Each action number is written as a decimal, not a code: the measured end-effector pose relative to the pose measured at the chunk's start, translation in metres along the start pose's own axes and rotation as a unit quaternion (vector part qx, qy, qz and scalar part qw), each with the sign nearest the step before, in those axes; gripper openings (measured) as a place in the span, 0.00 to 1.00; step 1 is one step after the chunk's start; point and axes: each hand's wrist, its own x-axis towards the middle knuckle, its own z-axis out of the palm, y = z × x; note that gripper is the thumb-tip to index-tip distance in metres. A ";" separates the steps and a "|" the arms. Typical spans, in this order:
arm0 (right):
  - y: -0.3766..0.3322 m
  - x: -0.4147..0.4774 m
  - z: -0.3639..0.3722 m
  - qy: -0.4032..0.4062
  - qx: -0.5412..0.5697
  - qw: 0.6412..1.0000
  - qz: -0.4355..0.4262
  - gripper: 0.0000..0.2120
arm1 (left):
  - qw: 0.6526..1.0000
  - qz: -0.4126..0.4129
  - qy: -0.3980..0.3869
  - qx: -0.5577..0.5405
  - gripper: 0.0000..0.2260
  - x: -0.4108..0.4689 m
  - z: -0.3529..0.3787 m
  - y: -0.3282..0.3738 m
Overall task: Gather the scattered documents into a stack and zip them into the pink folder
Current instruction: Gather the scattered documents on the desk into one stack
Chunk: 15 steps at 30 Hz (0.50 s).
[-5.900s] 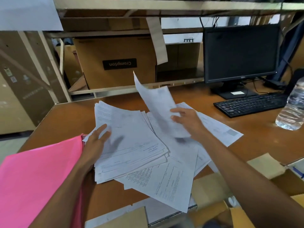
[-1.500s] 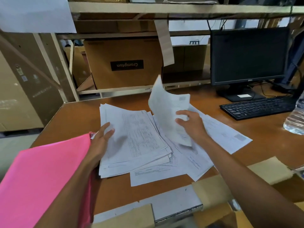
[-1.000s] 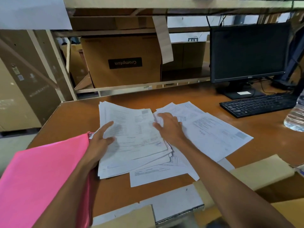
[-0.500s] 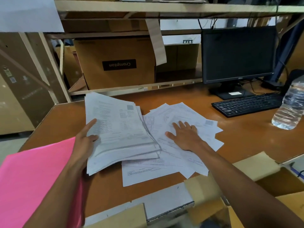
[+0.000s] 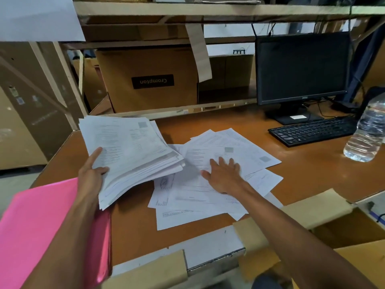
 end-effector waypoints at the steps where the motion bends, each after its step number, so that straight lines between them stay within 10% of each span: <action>1: -0.005 -0.002 0.000 0.009 0.036 0.999 -0.037 0.34 | 1.000 0.000 -0.007 0.000 0.29 -0.001 0.002 0.002; 15: -0.026 -0.018 -0.024 0.057 0.066 0.994 0.063 0.27 | 0.986 0.020 -0.085 0.140 0.28 -0.008 -0.077 -0.016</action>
